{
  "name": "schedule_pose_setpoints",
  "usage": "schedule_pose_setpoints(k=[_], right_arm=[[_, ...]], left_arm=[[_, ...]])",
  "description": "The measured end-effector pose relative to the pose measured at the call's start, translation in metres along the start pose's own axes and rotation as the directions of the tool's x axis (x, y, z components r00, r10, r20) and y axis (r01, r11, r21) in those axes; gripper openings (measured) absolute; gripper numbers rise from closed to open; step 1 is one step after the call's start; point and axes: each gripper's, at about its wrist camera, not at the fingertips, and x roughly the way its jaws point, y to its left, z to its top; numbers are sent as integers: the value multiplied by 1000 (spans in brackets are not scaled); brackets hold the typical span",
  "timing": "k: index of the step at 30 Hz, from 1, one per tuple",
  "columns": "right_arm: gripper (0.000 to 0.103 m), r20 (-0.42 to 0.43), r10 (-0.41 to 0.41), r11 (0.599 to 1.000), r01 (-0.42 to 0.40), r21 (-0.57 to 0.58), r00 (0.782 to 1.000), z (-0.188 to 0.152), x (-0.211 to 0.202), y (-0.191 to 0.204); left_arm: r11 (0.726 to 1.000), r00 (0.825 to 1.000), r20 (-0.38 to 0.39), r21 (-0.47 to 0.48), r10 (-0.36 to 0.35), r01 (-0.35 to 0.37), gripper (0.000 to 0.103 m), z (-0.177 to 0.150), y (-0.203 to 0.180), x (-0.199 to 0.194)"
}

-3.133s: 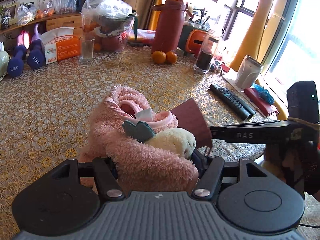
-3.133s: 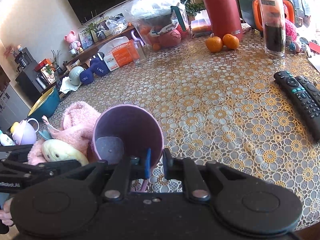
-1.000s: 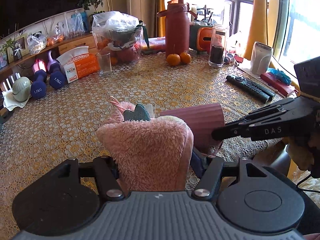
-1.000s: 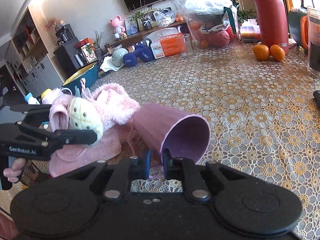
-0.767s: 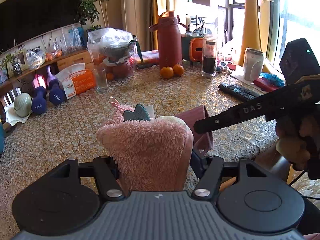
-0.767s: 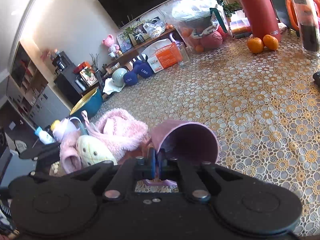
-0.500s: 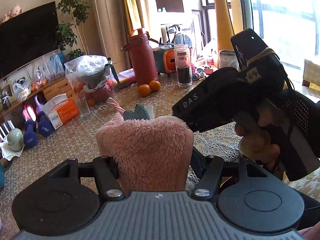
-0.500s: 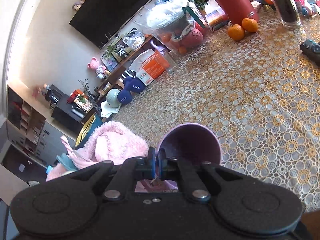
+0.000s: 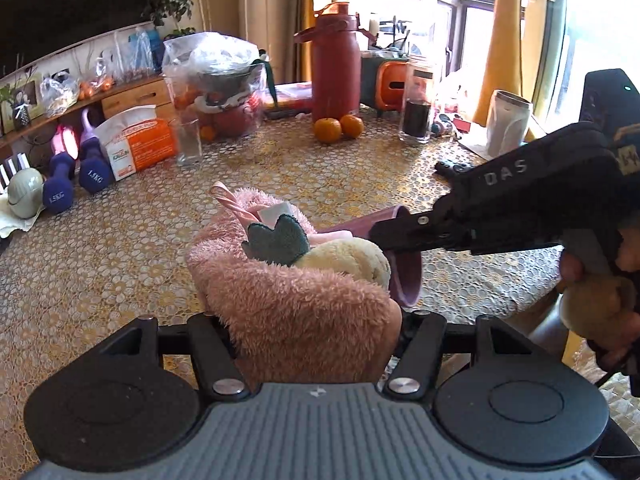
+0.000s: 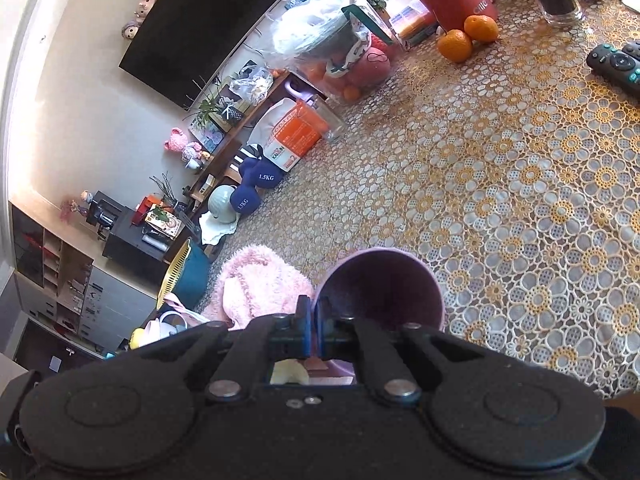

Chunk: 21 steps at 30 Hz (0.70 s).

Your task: Organize objects

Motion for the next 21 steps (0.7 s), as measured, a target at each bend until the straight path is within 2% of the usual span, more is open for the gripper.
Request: schedule_pose_setpoints(k=[5, 10, 13, 15, 18, 21], right_arm=[[2, 11, 2, 1000, -3, 25, 1000, 4, -4, -4], [2, 18, 16, 999, -17, 47, 1000, 8, -8, -3], [2, 19, 41, 997, -42, 64, 999, 9, -9, 2], [2, 22, 44, 997, -46, 63, 999, 9, -10, 7], [4, 25, 35, 997, -36, 64, 999, 10, -9, 10], [4, 20, 26, 997, -27, 77, 999, 10, -7, 8]], left_arm=[[999, 999, -20, -36, 29, -30, 62, 3, 23, 1], [998, 999, 5, 48, 44, -44, 62, 3, 14, -9], [997, 1000, 2, 71, 12, -12, 62, 2, 6, -8], [995, 1000, 1, 95, 19, -19, 62, -1, 0, -4], [996, 1000, -21, 88, 16, -14, 62, -4, 2, 7], [995, 996, -67, 95, 50, -44, 62, -9, 6, 27]])
